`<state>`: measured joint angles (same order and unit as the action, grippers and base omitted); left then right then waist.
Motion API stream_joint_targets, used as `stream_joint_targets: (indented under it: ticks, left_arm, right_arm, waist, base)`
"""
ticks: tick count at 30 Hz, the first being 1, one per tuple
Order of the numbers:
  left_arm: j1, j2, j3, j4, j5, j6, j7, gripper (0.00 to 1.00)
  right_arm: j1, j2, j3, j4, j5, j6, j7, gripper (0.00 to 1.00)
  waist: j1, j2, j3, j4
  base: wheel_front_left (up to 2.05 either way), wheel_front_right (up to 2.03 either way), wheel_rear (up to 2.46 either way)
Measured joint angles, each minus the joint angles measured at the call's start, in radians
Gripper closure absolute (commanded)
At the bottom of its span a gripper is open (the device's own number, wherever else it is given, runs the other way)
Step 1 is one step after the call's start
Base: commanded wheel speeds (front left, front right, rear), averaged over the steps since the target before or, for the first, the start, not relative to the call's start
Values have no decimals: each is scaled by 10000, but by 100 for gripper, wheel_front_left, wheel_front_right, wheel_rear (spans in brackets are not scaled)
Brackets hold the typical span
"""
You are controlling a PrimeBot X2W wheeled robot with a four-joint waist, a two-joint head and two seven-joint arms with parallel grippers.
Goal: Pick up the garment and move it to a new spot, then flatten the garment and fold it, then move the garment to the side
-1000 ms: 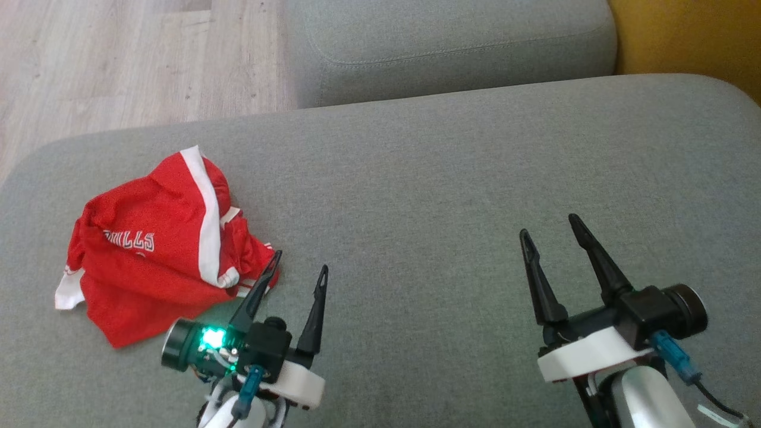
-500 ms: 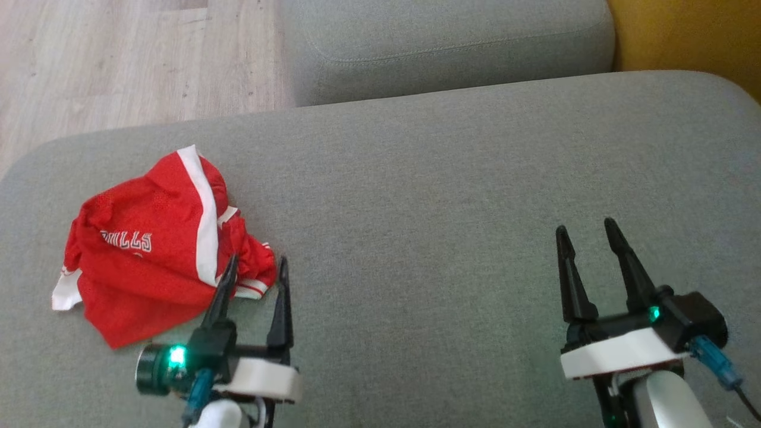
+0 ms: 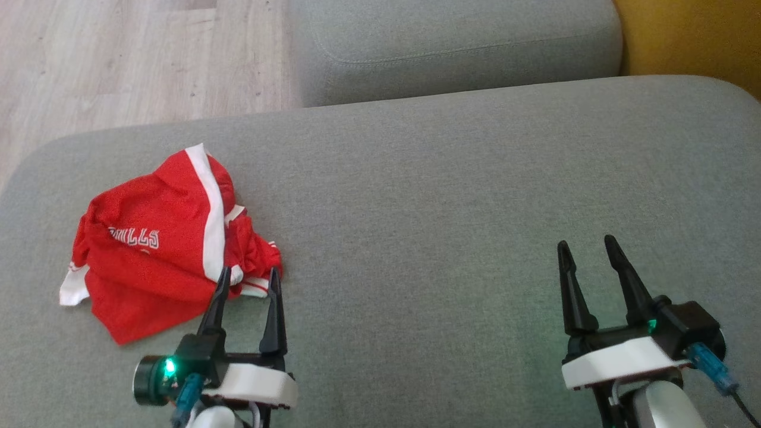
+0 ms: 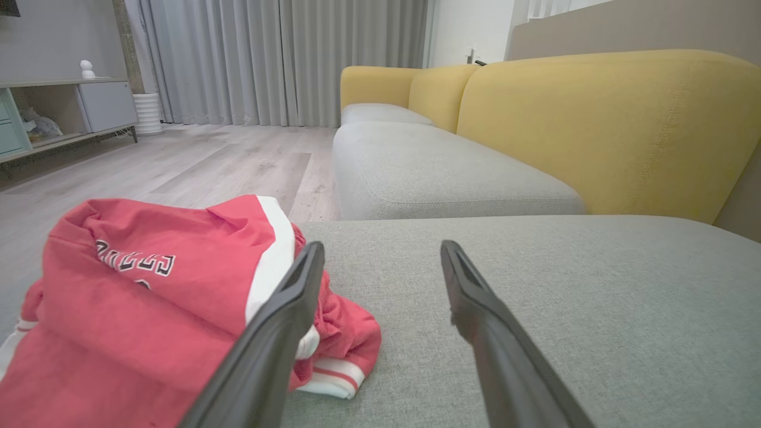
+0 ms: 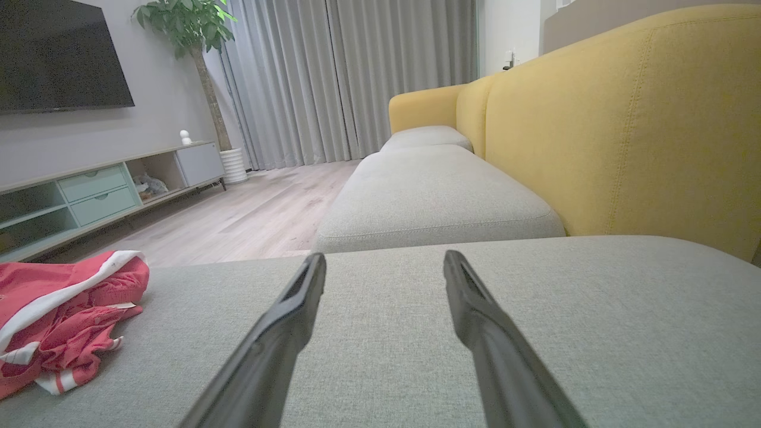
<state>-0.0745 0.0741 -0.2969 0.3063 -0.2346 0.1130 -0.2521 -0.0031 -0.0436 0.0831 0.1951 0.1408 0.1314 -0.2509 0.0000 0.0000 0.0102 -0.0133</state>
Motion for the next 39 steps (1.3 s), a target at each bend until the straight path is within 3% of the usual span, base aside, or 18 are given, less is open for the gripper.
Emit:
stream_joint_targets:
  ticks: [12,31,39]
  left_arm:
    - [2,-171,410,337,353,-255,0,0]
    - [463,-188,742,662,761,-355,0,0]
    - [544,-188,895,606,786,-451,0,0]
  right_arm:
    - [12,-2,435,15,21,0,0,0]
    - [800,4,828,151,527,0,0,0]
    - [802,4,1127,163,608,0,0,0]
  waist:
    - [0,0,-39,851]
    - [-1,0,-807,3421]
    - [-1,0,-802,3589]
  base:
    - [0,0,0]
    - [0,0,0]
    - [0,0,0]
